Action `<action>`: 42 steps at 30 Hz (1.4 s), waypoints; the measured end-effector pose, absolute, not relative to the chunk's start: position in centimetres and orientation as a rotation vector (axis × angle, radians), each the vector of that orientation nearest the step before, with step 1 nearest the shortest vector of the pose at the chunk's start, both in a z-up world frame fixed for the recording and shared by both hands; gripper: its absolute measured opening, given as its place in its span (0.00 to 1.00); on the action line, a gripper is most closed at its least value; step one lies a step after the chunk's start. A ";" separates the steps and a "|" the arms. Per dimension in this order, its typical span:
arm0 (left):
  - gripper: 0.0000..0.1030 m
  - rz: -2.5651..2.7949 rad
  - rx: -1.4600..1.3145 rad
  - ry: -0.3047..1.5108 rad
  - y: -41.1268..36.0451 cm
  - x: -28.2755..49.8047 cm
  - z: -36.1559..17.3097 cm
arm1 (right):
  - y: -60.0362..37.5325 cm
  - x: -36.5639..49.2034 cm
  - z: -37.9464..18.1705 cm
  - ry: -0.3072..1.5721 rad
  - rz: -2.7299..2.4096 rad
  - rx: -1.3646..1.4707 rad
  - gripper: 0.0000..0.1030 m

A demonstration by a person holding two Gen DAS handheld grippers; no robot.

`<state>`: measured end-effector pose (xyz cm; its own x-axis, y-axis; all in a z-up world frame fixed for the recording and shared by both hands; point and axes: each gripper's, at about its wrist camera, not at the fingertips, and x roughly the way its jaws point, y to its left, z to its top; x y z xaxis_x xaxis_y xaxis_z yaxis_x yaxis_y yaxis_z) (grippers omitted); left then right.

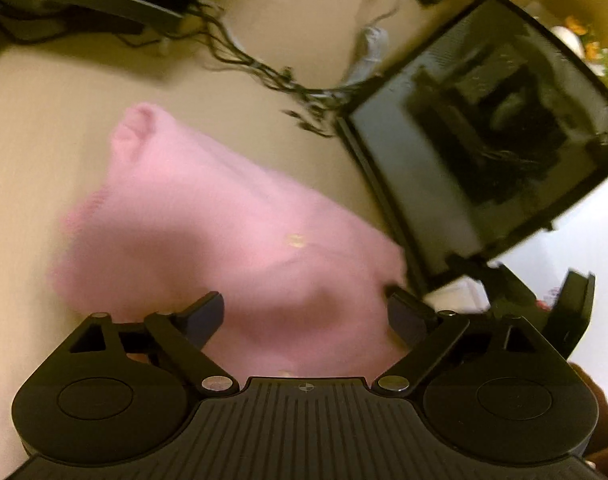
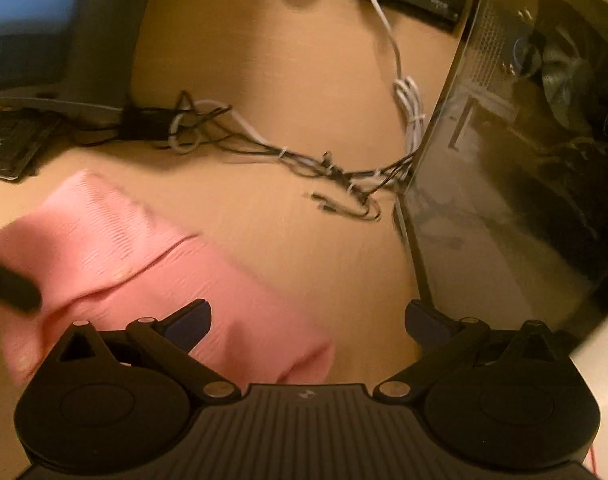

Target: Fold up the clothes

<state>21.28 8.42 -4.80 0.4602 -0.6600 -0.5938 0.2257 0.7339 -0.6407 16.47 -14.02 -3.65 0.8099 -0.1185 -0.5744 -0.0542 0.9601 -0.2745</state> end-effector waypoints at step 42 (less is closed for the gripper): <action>0.66 -0.549 -0.347 0.827 10.3 21.7 -4.4 | -12.1 18.7 -5.3 0.694 0.027 -0.278 1.00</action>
